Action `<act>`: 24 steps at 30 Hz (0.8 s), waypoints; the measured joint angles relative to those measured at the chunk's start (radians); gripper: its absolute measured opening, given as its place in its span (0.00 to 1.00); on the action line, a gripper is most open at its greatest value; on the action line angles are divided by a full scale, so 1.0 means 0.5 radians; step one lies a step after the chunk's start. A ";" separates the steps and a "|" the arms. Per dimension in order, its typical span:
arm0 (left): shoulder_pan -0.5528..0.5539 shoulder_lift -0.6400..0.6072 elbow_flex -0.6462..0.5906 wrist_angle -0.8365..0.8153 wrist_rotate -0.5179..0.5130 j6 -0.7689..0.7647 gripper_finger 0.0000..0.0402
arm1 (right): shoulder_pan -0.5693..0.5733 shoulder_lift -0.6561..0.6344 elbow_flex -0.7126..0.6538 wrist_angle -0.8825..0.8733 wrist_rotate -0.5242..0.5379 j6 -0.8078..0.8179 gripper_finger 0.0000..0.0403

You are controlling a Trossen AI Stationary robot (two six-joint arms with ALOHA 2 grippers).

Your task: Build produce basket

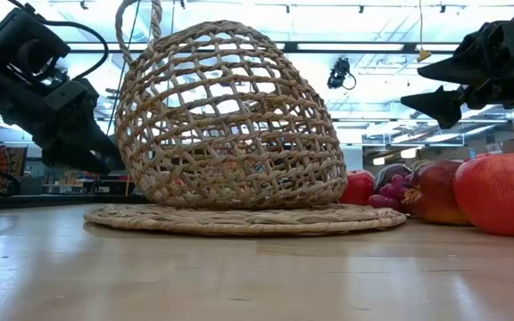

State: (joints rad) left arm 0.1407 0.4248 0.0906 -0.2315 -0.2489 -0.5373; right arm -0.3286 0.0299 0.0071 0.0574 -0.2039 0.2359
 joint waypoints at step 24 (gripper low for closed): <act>0.000 0.000 0.000 0.000 -0.001 0.000 0.89 | -0.001 0.002 0.001 0.423 0.156 0.093 0.86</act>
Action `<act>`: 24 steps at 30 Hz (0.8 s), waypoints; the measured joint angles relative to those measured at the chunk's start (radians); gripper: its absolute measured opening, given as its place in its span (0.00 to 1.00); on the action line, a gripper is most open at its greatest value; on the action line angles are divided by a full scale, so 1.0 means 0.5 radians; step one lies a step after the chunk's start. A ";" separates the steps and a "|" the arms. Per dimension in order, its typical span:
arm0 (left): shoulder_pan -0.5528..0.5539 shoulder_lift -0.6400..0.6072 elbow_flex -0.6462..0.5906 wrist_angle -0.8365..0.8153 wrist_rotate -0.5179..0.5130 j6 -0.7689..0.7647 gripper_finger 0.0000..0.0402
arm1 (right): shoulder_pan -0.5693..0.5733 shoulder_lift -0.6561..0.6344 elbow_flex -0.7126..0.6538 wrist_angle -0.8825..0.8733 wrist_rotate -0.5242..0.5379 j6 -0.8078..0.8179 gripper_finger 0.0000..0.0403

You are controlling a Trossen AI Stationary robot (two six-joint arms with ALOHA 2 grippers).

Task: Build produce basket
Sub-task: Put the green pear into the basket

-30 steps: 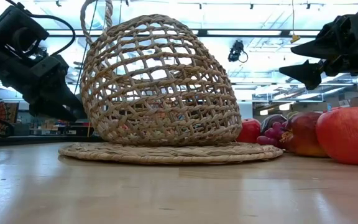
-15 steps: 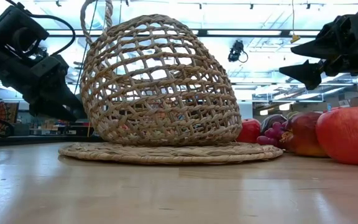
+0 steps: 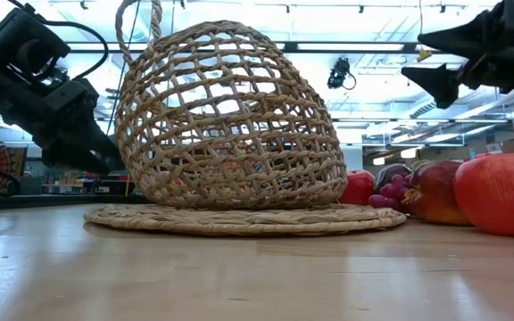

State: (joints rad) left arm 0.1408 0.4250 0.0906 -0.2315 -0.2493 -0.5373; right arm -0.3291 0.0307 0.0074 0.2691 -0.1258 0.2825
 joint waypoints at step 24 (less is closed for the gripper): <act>0.000 0.000 0.001 0.000 0.001 0.000 0.89 | -0.004 0.072 0.324 -0.677 0.270 0.120 0.86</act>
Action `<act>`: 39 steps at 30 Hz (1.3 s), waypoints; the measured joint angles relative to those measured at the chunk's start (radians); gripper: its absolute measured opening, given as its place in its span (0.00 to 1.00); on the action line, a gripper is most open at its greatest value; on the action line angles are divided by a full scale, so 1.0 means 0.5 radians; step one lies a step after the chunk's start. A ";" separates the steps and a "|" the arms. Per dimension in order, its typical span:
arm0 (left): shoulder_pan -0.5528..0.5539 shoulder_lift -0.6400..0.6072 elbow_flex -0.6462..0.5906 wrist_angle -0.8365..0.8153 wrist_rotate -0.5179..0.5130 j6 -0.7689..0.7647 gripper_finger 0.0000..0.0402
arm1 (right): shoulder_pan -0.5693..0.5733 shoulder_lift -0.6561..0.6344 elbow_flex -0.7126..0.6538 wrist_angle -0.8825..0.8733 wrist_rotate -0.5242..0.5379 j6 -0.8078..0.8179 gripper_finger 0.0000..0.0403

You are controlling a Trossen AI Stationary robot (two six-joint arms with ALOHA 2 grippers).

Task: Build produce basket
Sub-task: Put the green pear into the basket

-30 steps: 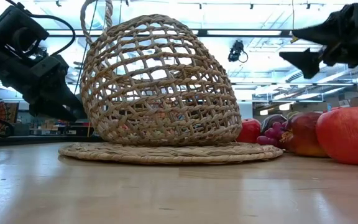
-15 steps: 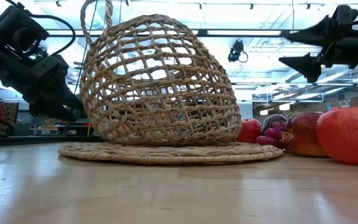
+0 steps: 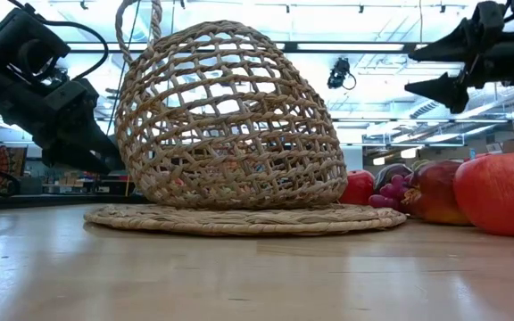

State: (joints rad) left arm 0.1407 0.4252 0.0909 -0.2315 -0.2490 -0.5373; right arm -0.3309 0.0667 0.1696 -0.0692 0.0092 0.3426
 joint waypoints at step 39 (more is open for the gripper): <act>0.001 -0.001 0.000 0.000 0.000 0.000 0.89 | -0.326 1.874 1.251 -1.396 0.378 0.010 0.86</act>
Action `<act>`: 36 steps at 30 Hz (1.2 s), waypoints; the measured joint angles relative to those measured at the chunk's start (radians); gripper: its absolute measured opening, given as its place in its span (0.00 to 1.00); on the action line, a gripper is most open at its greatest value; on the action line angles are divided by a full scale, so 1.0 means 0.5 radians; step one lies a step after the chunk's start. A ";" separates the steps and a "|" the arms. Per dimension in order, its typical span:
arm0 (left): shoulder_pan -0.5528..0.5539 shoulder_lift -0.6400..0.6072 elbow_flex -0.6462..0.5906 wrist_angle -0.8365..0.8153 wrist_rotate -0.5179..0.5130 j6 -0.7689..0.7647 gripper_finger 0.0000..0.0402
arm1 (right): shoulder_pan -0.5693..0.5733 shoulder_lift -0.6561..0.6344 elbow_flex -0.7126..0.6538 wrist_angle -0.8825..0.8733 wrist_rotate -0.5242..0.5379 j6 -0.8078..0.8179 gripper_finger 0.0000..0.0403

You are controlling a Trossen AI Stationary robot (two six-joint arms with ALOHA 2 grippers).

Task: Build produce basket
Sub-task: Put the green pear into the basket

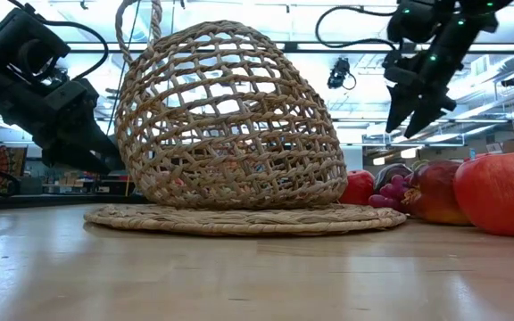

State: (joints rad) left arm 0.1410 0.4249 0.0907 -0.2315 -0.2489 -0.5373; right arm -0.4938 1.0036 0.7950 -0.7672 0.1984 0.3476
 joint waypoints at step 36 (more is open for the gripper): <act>0.008 0.001 -0.006 0.089 -0.429 0.000 0.89 | -0.128 0.393 0.275 -0.593 -0.067 -0.174 0.86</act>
State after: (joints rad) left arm 0.1448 0.4252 0.0879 -0.1867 -0.4633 -0.5373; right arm -0.5579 1.1999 0.9326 -1.0637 0.1650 0.2607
